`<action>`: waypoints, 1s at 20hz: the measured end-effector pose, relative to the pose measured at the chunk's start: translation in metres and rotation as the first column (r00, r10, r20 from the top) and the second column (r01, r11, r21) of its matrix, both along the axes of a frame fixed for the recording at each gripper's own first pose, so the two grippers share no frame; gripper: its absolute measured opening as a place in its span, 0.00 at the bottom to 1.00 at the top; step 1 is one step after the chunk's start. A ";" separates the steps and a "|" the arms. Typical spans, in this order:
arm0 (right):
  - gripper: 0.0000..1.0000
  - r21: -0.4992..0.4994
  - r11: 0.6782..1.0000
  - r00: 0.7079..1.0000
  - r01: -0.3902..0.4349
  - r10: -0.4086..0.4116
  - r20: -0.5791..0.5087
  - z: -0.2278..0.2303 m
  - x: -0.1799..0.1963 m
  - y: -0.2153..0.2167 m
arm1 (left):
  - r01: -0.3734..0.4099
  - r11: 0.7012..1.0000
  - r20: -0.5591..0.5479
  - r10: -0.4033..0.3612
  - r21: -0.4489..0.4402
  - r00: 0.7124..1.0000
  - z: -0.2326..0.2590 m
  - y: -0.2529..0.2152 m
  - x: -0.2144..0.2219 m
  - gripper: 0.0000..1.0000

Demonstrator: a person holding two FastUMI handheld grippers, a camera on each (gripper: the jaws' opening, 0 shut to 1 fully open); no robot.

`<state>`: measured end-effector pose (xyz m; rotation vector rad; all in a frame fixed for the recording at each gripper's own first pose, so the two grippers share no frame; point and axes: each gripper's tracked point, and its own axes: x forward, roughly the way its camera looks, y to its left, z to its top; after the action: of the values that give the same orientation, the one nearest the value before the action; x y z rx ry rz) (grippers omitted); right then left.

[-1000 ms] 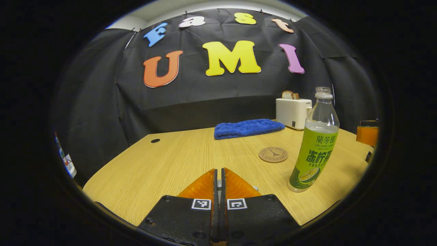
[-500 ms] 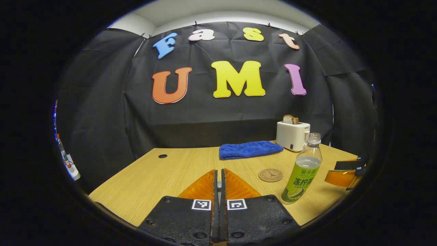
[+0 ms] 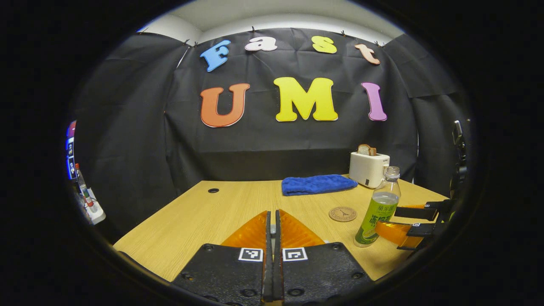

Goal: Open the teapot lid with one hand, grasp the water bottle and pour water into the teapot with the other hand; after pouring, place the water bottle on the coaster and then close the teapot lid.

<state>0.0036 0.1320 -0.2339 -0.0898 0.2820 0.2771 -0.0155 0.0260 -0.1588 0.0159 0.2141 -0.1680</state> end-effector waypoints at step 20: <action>0.71 -0.222 0.974 0.998 0.054 -0.044 0.049 0.011 0.019 0.018 | -0.036 0.999 -0.014 0.036 0.012 0.999 0.003 0.049 -0.022 0.03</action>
<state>0.0226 0.1503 -0.2229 -0.3100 0.2711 0.1931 -0.0374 0.0747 -0.1559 0.0226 0.2291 -0.1307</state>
